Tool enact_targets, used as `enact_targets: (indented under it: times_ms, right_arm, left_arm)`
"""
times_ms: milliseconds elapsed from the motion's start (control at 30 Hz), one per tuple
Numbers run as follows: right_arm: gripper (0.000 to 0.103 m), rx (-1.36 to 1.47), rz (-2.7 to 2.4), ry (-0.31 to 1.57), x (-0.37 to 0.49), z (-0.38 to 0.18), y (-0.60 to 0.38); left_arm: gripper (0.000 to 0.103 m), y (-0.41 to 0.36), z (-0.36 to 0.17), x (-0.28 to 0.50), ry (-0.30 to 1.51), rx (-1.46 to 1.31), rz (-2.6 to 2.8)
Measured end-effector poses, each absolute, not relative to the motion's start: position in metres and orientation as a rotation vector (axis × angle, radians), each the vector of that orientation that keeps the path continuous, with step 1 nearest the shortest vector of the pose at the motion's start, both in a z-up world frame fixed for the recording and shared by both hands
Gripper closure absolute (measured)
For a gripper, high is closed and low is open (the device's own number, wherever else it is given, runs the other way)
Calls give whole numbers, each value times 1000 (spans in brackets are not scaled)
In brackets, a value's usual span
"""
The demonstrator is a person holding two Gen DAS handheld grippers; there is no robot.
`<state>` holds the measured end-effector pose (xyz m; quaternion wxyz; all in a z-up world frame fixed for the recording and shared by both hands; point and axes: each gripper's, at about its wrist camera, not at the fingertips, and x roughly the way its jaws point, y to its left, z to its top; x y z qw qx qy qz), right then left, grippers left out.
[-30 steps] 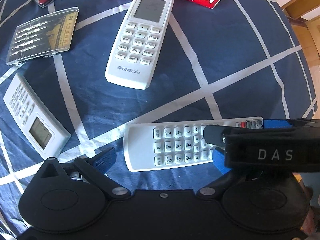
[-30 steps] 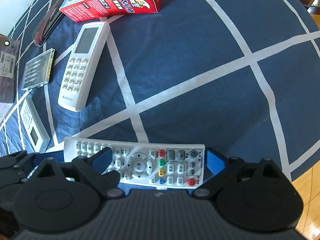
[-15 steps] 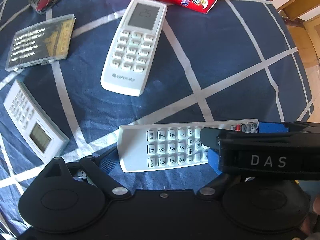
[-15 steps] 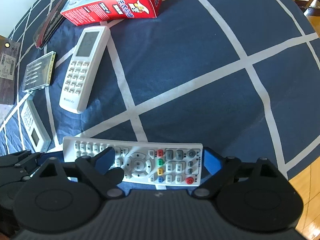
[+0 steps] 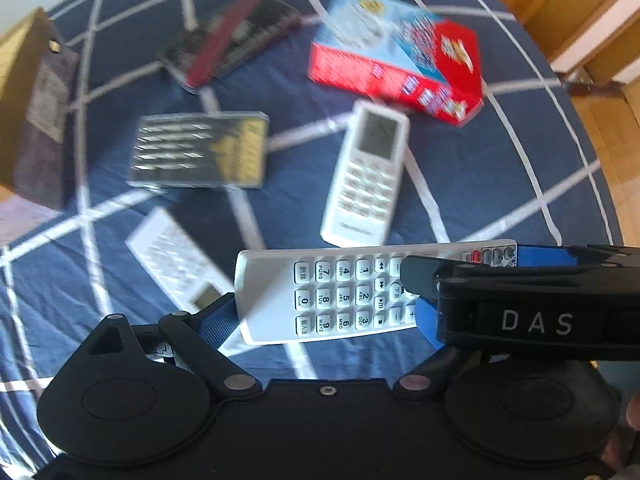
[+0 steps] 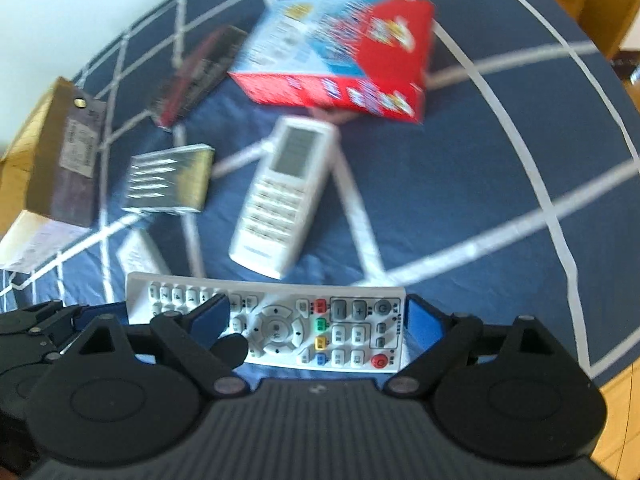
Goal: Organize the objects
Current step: 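Carry the white TV remote with the right tool over the cardboard box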
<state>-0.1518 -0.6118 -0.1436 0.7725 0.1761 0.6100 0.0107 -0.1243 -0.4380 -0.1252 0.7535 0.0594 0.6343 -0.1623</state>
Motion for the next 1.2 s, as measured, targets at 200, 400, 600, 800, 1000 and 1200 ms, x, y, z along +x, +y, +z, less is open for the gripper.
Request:
enact_targets:
  times_ms: [200,400,600,800,1000,1200]
  right_arm:
    - [10,347,69,1271,-136,-117,-568]
    - [10,312,114,1239,-119,-95,-512]
    - [10,287,162,1208,-107,-75,-449]
    - [10,273,192,1177,-95,-61,-389]
    - [10,256,219,1155,-84,-54,-336]
    - [10,241,244,1138,-71,-50,-290]
  left_arm:
    - [10,-397,-98,-113,1328,103,-311]
    - [10,-339,-74,-103,1290,74,-266]
    - [10,-281,-54,-96,1255,55,-222]
    - [10,-224,-40,-88,1220,42,-185]
    - [10,-175,-34,-80,1196,27,-157]
    - [10,-132,-29,-71,1175,14,-131]
